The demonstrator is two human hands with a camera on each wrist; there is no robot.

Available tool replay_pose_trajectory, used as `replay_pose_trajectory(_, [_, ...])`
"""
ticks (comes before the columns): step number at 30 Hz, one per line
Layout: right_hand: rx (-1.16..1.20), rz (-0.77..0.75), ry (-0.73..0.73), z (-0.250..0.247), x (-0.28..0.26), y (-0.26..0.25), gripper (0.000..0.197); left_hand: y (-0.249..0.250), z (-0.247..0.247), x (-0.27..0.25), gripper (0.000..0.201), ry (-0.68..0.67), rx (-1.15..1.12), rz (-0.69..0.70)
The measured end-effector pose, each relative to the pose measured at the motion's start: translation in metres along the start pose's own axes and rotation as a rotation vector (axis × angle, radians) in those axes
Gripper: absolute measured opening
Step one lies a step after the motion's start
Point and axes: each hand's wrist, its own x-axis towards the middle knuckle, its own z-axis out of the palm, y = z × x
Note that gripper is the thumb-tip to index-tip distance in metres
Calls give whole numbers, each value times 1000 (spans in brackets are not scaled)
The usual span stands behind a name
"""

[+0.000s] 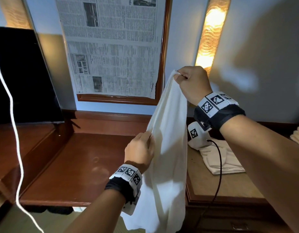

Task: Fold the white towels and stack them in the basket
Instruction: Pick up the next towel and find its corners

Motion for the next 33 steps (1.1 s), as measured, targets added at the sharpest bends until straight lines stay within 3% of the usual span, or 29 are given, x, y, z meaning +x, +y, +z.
replay_pose_trajectory(3, [4,65,38,-4,-2,9,18,-9,-9,-8,6,34,-177,-48])
replay_pose_trajectory(8, [49,62,44,9,-8,6,20,-16,2,-23,30,-136,-208,-178])
replay_pose_trajectory(11, [72,47,41,12,-10,2,21,-29,13,-39,13,-278,-128,-272])
replay_pose_trajectory(13, [70,50,22,12,-12,4,22,-37,11,-43,32,-248,-165,-342])
replay_pose_trajectory(16, [51,81,-6,11,-19,12,19,-43,-6,-27,35,-125,-190,-398])
replay_pose_trajectory(19, [44,94,-71,12,-31,12,12,-43,-31,-4,28,-121,-167,-361])
replay_pose_trajectory(21, [17,84,-194,15,-43,5,13,-41,-46,10,24,-168,-136,-298])
replay_pose_trajectory(26, [-197,-113,-863,48,-92,-28,25,-19,-82,36,15,-359,-19,-27])
replay_pose_trajectory(30, [-133,-154,-832,86,-135,-46,29,-15,-110,34,13,-414,36,96])
replay_pose_trajectory(33, [-233,-193,-748,99,-140,-60,28,-32,-128,17,12,-358,59,112])
